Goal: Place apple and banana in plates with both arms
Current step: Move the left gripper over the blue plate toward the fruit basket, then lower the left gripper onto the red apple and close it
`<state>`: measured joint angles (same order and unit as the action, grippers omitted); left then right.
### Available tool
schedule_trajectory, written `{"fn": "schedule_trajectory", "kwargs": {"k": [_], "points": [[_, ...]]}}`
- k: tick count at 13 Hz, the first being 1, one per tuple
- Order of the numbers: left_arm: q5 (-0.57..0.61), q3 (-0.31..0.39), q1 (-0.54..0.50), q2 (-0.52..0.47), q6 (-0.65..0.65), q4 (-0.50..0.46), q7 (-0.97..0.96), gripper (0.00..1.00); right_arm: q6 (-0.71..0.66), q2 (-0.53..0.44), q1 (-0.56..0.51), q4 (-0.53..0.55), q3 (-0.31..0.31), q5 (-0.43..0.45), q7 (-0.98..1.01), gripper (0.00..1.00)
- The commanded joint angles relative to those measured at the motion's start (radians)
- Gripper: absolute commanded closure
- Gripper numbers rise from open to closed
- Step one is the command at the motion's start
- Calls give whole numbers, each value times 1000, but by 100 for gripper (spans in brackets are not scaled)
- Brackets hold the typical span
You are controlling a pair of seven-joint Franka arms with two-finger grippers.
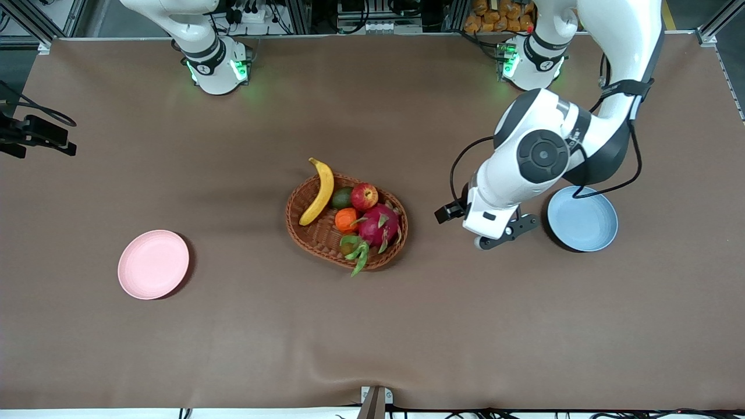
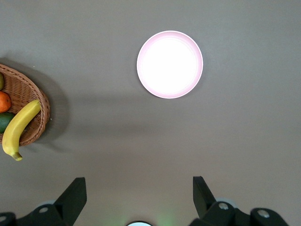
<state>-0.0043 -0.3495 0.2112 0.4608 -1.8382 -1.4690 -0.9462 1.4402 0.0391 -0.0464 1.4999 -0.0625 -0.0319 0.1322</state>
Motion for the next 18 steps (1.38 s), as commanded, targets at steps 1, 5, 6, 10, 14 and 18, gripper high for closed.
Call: {"fn": "schedule_trajectory", "kwargs": {"k": [1, 5, 6, 10, 14, 18], "points": [[21, 9, 54, 28, -16, 24, -80, 0, -7, 16, -18, -26, 12, -8, -5, 0], [23, 10, 140, 81, -76, 33, -239, 0, -7, 16, -18, -26, 12, -8, -5, 0], [24, 11, 155, 88, -87, 36, -265, 0, -6, 16, -20, -26, 12, -8, -5, 0], [20, 9, 223, 136, -140, 45, -367, 0, -6, 16, -20, -26, 12, -8, -5, 0], [23, 11, 290, 203, -292, 45, -499, 0, -7, 18, -18, -26, 12, -8, -5, 0], [26, 11, 335, 228, -329, 41, -513, 0, -7, 18, -18, -26, 12, -8, -5, 0]]}}
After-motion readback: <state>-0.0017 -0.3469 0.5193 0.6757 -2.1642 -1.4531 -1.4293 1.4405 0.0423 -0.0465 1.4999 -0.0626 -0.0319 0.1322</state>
